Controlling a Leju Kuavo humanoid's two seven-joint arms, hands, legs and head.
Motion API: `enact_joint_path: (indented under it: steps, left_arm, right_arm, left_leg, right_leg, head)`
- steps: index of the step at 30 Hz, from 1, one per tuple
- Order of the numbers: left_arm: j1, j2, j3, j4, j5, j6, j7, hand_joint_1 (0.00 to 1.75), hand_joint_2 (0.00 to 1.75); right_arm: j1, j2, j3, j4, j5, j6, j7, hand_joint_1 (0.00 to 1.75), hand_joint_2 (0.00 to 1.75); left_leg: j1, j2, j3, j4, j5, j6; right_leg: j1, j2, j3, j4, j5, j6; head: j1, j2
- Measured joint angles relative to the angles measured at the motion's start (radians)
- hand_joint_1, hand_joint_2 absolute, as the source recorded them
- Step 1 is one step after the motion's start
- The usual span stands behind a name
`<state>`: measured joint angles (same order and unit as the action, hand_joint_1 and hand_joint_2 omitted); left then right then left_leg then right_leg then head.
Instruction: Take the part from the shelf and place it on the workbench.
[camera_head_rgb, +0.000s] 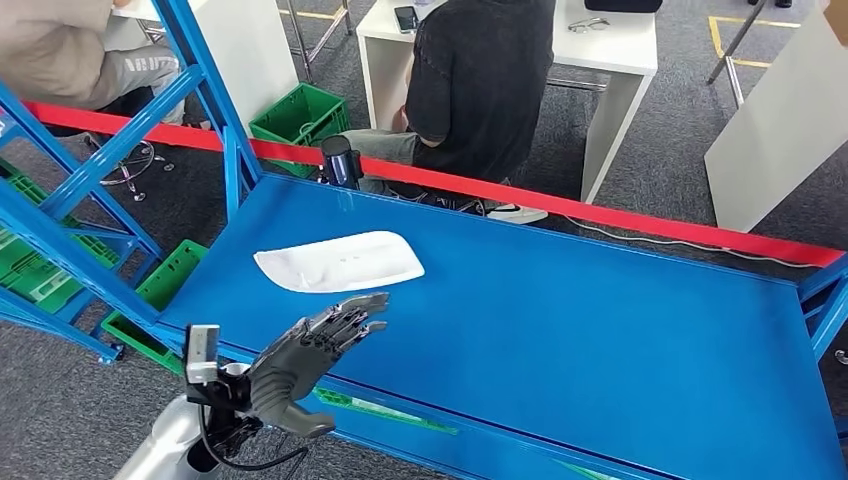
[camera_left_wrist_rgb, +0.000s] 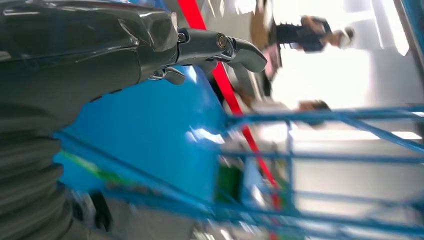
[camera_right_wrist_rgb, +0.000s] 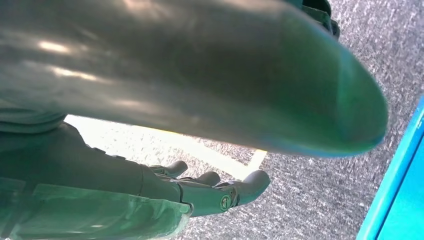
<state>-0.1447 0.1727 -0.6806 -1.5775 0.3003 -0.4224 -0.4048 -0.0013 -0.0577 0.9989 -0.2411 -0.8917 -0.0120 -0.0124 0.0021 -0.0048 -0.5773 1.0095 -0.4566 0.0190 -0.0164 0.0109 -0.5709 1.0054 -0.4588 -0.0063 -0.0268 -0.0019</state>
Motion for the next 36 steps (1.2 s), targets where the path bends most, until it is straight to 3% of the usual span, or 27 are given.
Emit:
enact_joint_path:
  steps: [3, 5, 8, 9, 10, 11, 13, 15, 18, 20, 23, 24, 25, 26, 28, 30, 34, 36]
  left_arm:
    - [0.002, 0.004, -0.002, -0.009, -0.220, 0.138, -0.023, 0.00, 1.75]
    - [-0.001, 0.006, -0.004, -0.012, -0.320, 0.210, -0.031, 0.00, 1.75]
    - [-0.007, 0.002, -0.010, -0.012, -0.369, 0.270, -0.024, 0.00, 1.75]
    - [-0.007, -0.001, -0.011, -0.009, -0.335, 0.266, -0.013, 0.00, 1.75]
    - [-0.008, -0.006, -0.012, -0.004, -0.274, 0.254, 0.002, 0.00, 1.75]
    - [-0.010, -0.012, -0.012, 0.003, -0.203, 0.239, 0.019, 0.00, 1.75]
    - [-0.012, -0.024, -0.012, 0.017, -0.081, 0.222, 0.049, 0.00, 1.75]
    - [-0.015, -0.029, -0.012, 0.027, -0.029, 0.225, 0.063, 0.00, 1.75]
    - [-0.019, -0.029, -0.015, 0.035, -0.047, 0.259, 0.044, 0.00, 1.75]
    - [-0.023, -0.027, -0.017, 0.039, -0.107, 0.308, 0.019, 0.00, 1.75]
    - [-0.031, -0.026, -0.023, 0.046, -0.275, 0.432, -0.026, 0.00, 1.75]
    - [-0.032, -0.026, -0.026, 0.049, -0.338, 0.478, -0.037, 0.00, 1.75]
    - [-0.033, -0.025, -0.030, 0.053, -0.399, 0.520, -0.044, 0.00, 1.75]
    - [-0.036, -0.025, -0.036, 0.057, -0.456, 0.559, -0.049, 0.00, 1.75]
    - [-0.047, -0.022, -0.049, 0.065, -0.543, 0.616, -0.052, 0.00, 1.75]
    - [-0.063, -0.021, -0.065, 0.072, -0.595, 0.646, -0.052, 0.00, 1.75]
    - [-0.080, -0.019, -0.094, 0.086, -0.666, 0.672, -0.045, 0.00, 1.75]
    - [-0.091, -0.019, -0.110, 0.093, -0.708, 0.684, -0.035, 0.00, 1.75]
  right_arm:
    - [0.001, 0.003, 0.002, 0.000, -0.003, -0.002, 0.000, 0.00, 0.00]
    - [0.000, 0.004, 0.004, 0.000, -0.004, -0.004, 0.000, 0.00, 0.00]
    - [0.000, 0.004, 0.010, 0.000, -0.002, -0.010, 0.000, 0.00, 0.00]
    - [0.000, 0.004, 0.013, 0.000, -0.002, -0.010, 0.000, 0.00, 0.00]
    - [-0.001, 0.003, 0.016, 0.000, -0.002, -0.010, 0.000, 0.00, 0.00]
    - [-0.001, 0.003, 0.020, 0.000, -0.002, -0.010, 0.000, 0.00, 0.00]
    - [-0.005, 0.000, 0.027, 0.000, -0.002, -0.011, 0.001, 0.00, 0.00]
    - [-0.007, -0.001, 0.032, 0.000, -0.002, -0.012, 0.003, 0.00, 0.00]
    - [-0.007, -0.002, 0.043, 0.000, -0.002, -0.012, 0.011, 0.00, 0.00]
    - [-0.008, -0.004, 0.050, 0.000, -0.002, -0.012, 0.014, 0.00, 0.00]
    - [-0.010, -0.005, 0.059, 0.000, 0.000, -0.006, 0.015, 0.00, 0.00]
    - [-0.011, -0.006, 0.062, 0.000, 0.001, -0.003, 0.014, 0.00, 0.00]
    - [-0.012, -0.006, 0.066, 0.000, 0.003, 0.000, 0.013, 0.00, 0.00]
    - [-0.012, -0.007, 0.071, 0.000, 0.005, 0.001, 0.013, 0.00, 0.00]
    - [-0.015, -0.008, 0.078, 0.000, 0.008, 0.002, 0.012, 0.00, 0.00]
    - [-0.019, -0.007, 0.083, 0.000, 0.011, 0.002, 0.012, 0.00, 0.00]
    - [-0.024, -0.006, 0.091, 0.000, 0.014, 0.002, 0.012, 0.00, 0.00]
    - [-0.025, -0.007, 0.097, 0.000, 0.015, 0.002, 0.012, 0.00, 0.00]
  left_leg:
    - [-0.004, 0.001, 0.007, -0.021, 0.003, 0.010]
    - [0.001, 0.003, 0.017, -0.039, 0.016, 0.021]
    - [0.000, 0.004, 0.020, -0.046, 0.023, 0.028]
    - [0.000, 0.004, 0.019, -0.046, 0.023, 0.028]
    - [0.000, 0.004, 0.018, -0.045, 0.023, 0.028]
    - [0.000, 0.003, 0.018, -0.044, 0.022, 0.027]
    - [0.000, 0.002, 0.017, -0.036, 0.018, 0.020]
    - [-0.004, 0.002, 0.013, -0.023, 0.010, 0.009]
    - [-0.003, 0.002, 0.008, -0.016, 0.005, -0.002]
    - [0.002, 0.003, -0.007, 0.015, -0.018, -0.011]
    - [0.008, 0.003, -0.089, 0.193, -0.107, -0.026]
    - [0.009, 0.003, -0.117, 0.252, -0.127, -0.028]
    - [0.010, 0.003, -0.130, 0.279, -0.128, -0.028]
    - [0.010, 0.003, -0.124, 0.265, -0.110, -0.026]
    - [0.008, 0.003, -0.062, 0.136, -0.042, -0.014]
    - [0.002, 0.003, -0.004, 0.019, -0.005, 0.000]
    - [-0.005, 0.004, 0.013, -0.023, 0.001, 0.015]
    - [-0.001, 0.006, 0.023, -0.040, 0.013, 0.025]
  right_leg:
    - [-0.001, -0.002, -0.004, -0.002, 0.002, 0.014]
    - [0.000, -0.003, -0.024, 0.036, -0.019, 0.016]
    - [0.000, -0.004, -0.111, 0.221, -0.096, 0.007]
    - [-0.001, -0.004, -0.136, 0.270, -0.110, 0.009]
    - [-0.002, -0.004, -0.144, 0.285, -0.109, 0.015]
    - [-0.004, -0.005, -0.131, 0.258, -0.093, 0.025]
    - [-0.008, -0.007, -0.065, 0.118, -0.040, 0.042]
    - [-0.008, -0.007, -0.015, 0.017, -0.006, 0.039]
    - [-0.006, -0.006, -0.007, 0.003, 0.001, 0.017]
    - [-0.010, -0.006, -0.005, 0.001, 0.004, 0.006]
    - [-0.010, -0.006, -0.005, 0.000, 0.003, -0.002]
    - [-0.009, -0.007, -0.005, 0.000, 0.003, -0.003]
    - [-0.008, -0.006, -0.005, 0.000, 0.003, -0.003]
    - [-0.007, -0.006, -0.004, 0.000, 0.003, -0.003]
    - [-0.005, -0.004, -0.001, 0.000, 0.003, -0.002]
    - [-0.001, -0.004, -0.003, 0.001, 0.003, 0.001]
    - [0.000, -0.006, -0.010, 0.000, 0.005, 0.018]
    - [0.001, -0.006, -0.035, 0.054, -0.023, 0.018]
  head:
    - [0.000, 0.000]
    - [0.001, 0.000]
    - [0.004, 0.000]
    - [0.004, 0.000]
    - [0.004, 0.000]
    - [0.004, 0.000]
    - [0.004, 0.000]
    - [0.003, 0.000]
    - [0.002, 0.000]
    - [0.001, 0.000]
    - [0.000, 0.000]
    - [0.000, 0.000]
    - [0.000, 0.000]
    - [0.000, 0.000]
    - [0.000, 0.000]
    - [0.000, 0.000]
    - [0.000, 0.000]
    - [0.002, 0.000]
